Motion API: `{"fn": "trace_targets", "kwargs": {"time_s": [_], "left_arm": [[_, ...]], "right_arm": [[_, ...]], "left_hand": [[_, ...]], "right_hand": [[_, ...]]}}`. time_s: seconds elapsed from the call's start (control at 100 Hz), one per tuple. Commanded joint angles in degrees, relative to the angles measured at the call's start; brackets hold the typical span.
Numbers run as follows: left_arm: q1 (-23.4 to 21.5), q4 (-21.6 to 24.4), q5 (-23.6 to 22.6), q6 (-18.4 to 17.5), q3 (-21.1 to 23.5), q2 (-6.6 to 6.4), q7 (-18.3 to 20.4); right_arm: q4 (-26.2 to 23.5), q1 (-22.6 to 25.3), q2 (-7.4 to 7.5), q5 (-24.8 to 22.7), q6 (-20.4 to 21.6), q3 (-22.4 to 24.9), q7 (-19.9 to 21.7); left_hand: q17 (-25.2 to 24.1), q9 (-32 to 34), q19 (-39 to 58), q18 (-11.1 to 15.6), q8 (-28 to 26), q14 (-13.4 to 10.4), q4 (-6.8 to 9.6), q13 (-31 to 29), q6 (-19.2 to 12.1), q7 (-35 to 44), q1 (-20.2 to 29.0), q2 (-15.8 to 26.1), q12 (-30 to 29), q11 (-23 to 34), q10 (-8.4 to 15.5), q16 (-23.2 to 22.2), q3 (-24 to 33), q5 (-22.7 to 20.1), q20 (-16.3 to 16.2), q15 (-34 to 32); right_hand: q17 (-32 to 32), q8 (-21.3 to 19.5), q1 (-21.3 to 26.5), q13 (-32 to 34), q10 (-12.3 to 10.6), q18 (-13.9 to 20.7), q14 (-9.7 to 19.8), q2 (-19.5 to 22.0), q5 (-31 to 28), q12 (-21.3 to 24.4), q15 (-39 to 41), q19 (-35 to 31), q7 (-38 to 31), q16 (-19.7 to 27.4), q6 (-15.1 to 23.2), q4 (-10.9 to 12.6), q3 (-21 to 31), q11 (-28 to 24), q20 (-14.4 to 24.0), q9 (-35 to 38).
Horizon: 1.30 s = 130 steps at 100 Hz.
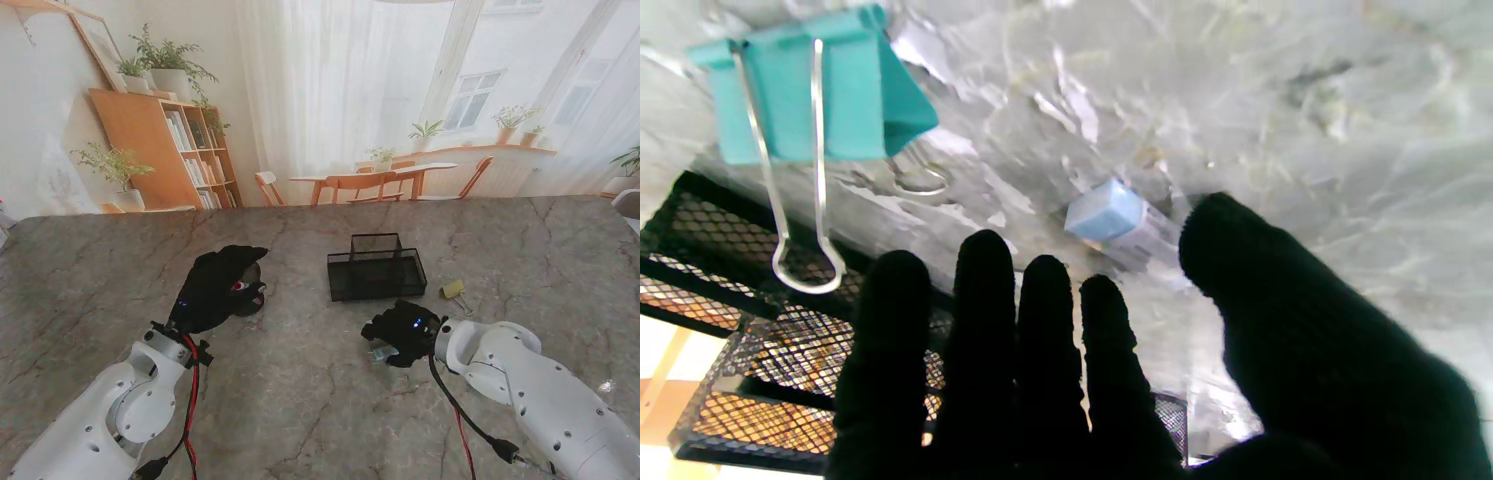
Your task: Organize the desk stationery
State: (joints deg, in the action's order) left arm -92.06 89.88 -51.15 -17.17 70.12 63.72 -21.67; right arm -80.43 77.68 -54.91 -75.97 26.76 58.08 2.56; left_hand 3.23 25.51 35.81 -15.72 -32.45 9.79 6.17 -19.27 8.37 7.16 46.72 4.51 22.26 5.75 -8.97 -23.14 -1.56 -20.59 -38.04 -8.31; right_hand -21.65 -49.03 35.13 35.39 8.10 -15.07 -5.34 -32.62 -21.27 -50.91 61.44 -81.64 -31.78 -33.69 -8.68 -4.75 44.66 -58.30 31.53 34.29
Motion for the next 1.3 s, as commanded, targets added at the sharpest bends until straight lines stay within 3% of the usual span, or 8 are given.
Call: {"fn": "trace_targets", "kwargs": {"time_s": [0.0,0.04,0.13,0.25,0.46,0.97,1.04,1.29], "left_arm": [[-0.1,0.0,0.1,0.0,-0.2,0.22,-0.2],[-0.1,0.0,0.2,0.0,-0.2,0.23,-0.1],[-0.2,0.0,0.0,0.1,-0.1,0.22,-0.2],[-0.3,0.1,-0.2,0.1,0.0,0.21,-0.5],[-0.5,0.2,-0.3,0.3,0.2,0.22,-0.8],[-0.9,0.4,-0.5,0.4,0.6,0.23,-1.0],[-0.9,0.5,-0.5,0.4,0.7,0.24,-1.1],[-1.1,0.5,-0.5,0.4,0.9,0.28,-1.3]], "right_arm": [[1.3,0.8,0.37,-0.6,0.7,-0.4,1.3],[1.5,0.6,0.40,-0.7,0.9,-0.7,0.9],[2.3,0.0,0.53,-0.8,1.4,-1.6,-0.3],[3.1,-0.7,0.65,-0.9,1.8,-2.6,-1.3],[2.8,0.1,0.59,-0.8,2.1,-1.8,-1.5],[1.3,3.0,-0.09,1.2,1.2,0.6,-2.1],[1.3,3.2,-0.12,1.3,1.1,0.6,-2.2],[1.1,3.5,-0.29,2.4,1.0,0.8,-1.3]], "left_hand": [[-0.6,0.8,0.5,0.0,-0.9,-1.0,-9.02,-1.2,-0.3,0.6,2.1,3.6,0.4,-0.1,1.1,-0.6,-1.0,-1.2,0.6,-0.9],[-0.7,0.8,0.4,-0.1,-0.9,-0.9,-9.04,-1.2,-0.3,0.6,2.0,3.6,0.4,-0.1,1.1,-0.6,-1.1,-1.2,0.6,-0.9],[-0.7,0.8,0.4,0.0,-0.9,-1.0,-9.03,-1.2,-0.2,0.6,2.1,3.6,0.4,-0.1,1.0,-0.6,-1.1,-1.2,0.6,-0.9],[-0.7,0.8,0.5,0.0,-0.9,-1.0,-9.03,-1.2,-0.2,0.6,2.1,3.5,0.4,-0.1,1.0,-0.7,-1.0,-1.3,0.6,-0.9],[-0.7,0.8,0.4,0.0,-1.0,-1.0,-9.03,-1.2,-0.3,0.6,2.2,3.5,0.5,0.0,1.0,-0.7,-1.0,-1.3,0.7,-1.0],[-0.9,0.9,0.2,0.0,-1.0,-1.0,-9.03,-1.3,-0.3,0.7,2.5,3.6,0.5,0.0,1.1,-0.7,-1.0,-1.4,0.8,-1.0],[-0.9,0.9,0.2,-0.1,-1.0,-1.0,-9.03,-1.3,-0.3,0.7,2.6,3.5,0.5,0.0,1.2,-0.7,-1.0,-1.5,0.8,-1.0],[-1.0,0.9,0.1,0.0,-1.1,-1.1,-9.06,-1.4,-0.4,0.8,2.6,3.6,0.5,0.0,1.2,-0.7,-1.1,-1.6,0.9,-1.0]], "right_hand": [[-0.2,-1.5,1.0,0.7,0.7,-0.3,-0.7,-1.5,-11.8,-0.2,-0.1,-0.2,-4.4,-0.4,4.6,1.4,0.1,-0.5,-0.4,1.1],[-0.7,-1.6,1.7,1.2,0.5,-0.2,-0.4,-2.3,-13.8,-0.4,0.0,-0.2,-6.6,-0.4,5.8,0.0,0.3,-0.7,-0.4,1.7],[-2.6,10.4,5.4,3.0,-1.1,0.6,1.0,-7.6,-17.4,-0.7,0.8,-0.4,-21.7,-0.4,11.8,-4.9,0.3,-1.5,-0.8,4.2],[-5.1,14.6,6.2,5.4,-3.1,1.3,2.4,-9.1,-23.6,-0.7,1.7,-0.6,-25.4,-0.5,15.6,-5.5,0.9,-2.6,-1.1,7.0],[-9.1,19.2,5.5,9.5,-5.6,1.9,4.4,-11.3,-27.2,-0.2,2.2,-0.8,-26.7,-0.1,14.9,-6.3,2.7,-3.9,-2.1,11.7],[-1.5,11.2,3.6,1.4,-1.1,0.1,0.2,-7.8,-19.0,1.3,-3.9,2.0,-33.8,1.7,16.1,-4.0,2.8,0.0,-2.8,2.5],[-0.9,7.2,3.7,0.6,-0.5,0.1,-0.2,-7.9,-17.7,1.8,-5.1,2.3,-37.9,2.1,18.1,-3.9,2.7,1.4,-2.7,1.3],[-2.2,-0.1,3.7,2.2,-1.7,0.8,0.4,-7.6,-17.7,2.0,-9.4,3.2,-47.2,4.1,22.1,-4.1,3.3,2.8,-3.1,1.9]]}}
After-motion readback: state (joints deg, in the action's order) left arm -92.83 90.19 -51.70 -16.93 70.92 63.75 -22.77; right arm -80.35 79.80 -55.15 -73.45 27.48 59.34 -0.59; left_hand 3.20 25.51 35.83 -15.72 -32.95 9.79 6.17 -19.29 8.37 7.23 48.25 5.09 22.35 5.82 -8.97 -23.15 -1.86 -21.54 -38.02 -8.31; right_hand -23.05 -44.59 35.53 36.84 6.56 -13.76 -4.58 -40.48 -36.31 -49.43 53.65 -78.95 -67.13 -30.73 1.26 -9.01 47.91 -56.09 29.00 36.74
